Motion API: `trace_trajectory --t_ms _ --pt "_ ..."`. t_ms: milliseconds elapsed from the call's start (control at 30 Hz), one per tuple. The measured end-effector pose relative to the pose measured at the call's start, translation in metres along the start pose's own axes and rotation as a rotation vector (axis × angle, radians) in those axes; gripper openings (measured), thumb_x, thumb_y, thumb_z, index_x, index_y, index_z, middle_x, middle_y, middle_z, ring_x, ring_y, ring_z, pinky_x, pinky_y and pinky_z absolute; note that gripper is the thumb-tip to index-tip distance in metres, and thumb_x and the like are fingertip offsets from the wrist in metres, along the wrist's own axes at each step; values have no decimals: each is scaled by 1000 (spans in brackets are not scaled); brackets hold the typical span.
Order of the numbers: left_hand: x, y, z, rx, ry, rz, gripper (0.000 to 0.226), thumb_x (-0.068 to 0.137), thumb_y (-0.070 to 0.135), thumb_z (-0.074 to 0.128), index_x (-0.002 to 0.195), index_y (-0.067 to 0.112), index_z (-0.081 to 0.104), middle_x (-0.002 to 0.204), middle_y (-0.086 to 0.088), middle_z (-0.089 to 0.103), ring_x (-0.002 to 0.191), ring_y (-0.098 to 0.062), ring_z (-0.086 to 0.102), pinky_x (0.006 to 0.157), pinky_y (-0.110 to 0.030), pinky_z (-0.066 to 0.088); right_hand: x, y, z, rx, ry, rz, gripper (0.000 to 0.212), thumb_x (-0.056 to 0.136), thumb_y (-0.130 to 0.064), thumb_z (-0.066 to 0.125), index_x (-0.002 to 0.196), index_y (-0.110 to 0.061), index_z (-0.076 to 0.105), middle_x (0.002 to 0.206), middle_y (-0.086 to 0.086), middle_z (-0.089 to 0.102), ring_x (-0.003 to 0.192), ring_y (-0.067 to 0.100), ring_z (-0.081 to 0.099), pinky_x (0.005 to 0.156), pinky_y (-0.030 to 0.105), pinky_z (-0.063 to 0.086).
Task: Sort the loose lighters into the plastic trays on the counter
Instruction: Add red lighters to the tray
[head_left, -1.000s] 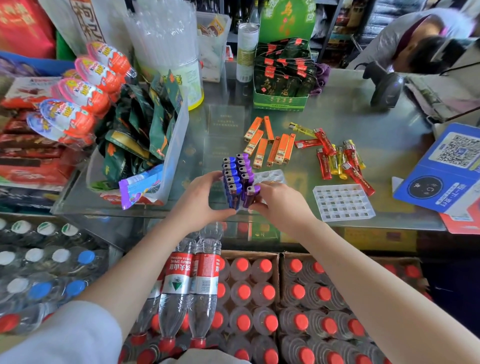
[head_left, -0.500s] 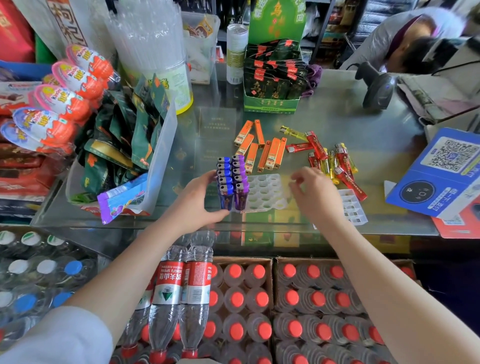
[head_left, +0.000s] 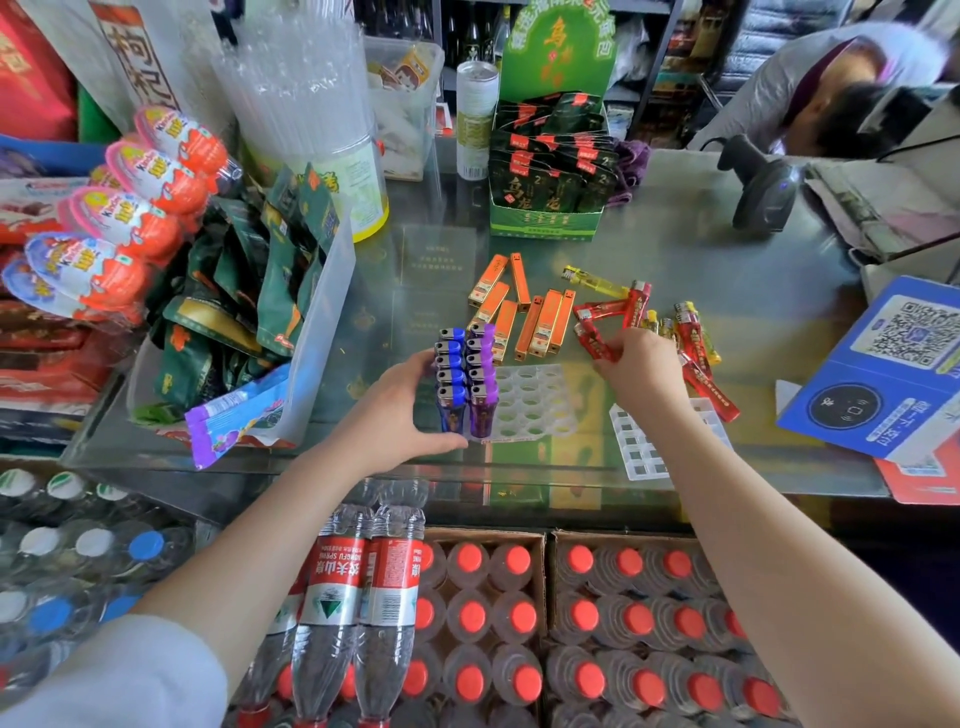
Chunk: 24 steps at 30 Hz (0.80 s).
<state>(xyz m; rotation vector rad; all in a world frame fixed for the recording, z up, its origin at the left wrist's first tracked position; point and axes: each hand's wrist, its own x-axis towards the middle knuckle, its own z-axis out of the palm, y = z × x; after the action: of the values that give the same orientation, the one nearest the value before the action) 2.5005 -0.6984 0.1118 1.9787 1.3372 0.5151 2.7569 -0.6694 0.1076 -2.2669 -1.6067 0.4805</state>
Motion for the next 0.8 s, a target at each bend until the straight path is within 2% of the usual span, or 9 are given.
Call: trace_trajectory --t_ms 100,200,267,300,400,533,633,700,800 --pt "-2 1 0 -2 13 -2 79 62 28 81 128 22 39 119 14 48 104 2 41 89 -19 30 -9 -8 -4 158 2 -94 21 85 -15 62 104 -6 60 91 7 64 77 22 56 67 29 44" --pt "-5 -1 0 3 14 -5 81 61 30 81 130 21 38 127 7 50 106 0 40 91 -22 30 -27 -19 -7 345 -16 -209 18 84 -17 63 100 -10 56 89 0 61 78 20 62 69 26 49" --pt "-7 -3 0 -6 2 -7 83 62 28 81 132 20 37 130 5 49 108 0 40 92 -21 30 -38 -27 -5 465 -81 -265 17 84 -16 64 96 -11 54 90 1 65 77 17 65 66 22 50" --pt "-8 -3 1 -8 1 -6 84 62 28 81 132 19 36 132 4 48 110 0 40 92 -21 29 -42 -31 -3 499 -118 -292 17 83 -15 65 94 -10 54 90 1 67 77 15 65 67 24 53" --pt "-12 -7 1 -4 1 -6 86 62 29 81 134 19 34 135 3 46 111 2 37 95 -20 28 -50 -42 5 510 -198 -358 18 82 -12 65 94 -5 55 86 -3 67 74 9 65 72 28 55" --pt "-14 -9 -1 -2 5 5 85 62 28 81 133 20 35 128 10 46 109 3 37 91 -17 28 -54 -49 15 510 -218 -363 15 83 -11 65 88 -16 52 81 -6 64 69 0 61 70 21 52" --pt "-12 -9 -2 7 -6 18 81 62 27 81 131 20 39 118 17 41 109 3 38 89 -14 28 -52 -51 19 482 -195 -350 15 83 -11 64 86 -17 50 79 -8 62 67 -3 59 65 14 48" --pt "-11 -11 -1 11 3 40 78 61 27 82 127 20 43 118 16 43 111 -1 40 89 -11 29 -51 -53 19 441 -174 -353 16 83 -11 64 85 -16 49 79 -9 60 65 -4 56 60 11 44" --pt "-9 -17 1 45 11 39 83 59 35 82 129 21 41 127 9 46 119 -9 40 100 -27 32 -49 -53 21 344 -152 -381 13 83 -14 65 88 -14 52 83 -6 59 59 -1 50 53 13 36"
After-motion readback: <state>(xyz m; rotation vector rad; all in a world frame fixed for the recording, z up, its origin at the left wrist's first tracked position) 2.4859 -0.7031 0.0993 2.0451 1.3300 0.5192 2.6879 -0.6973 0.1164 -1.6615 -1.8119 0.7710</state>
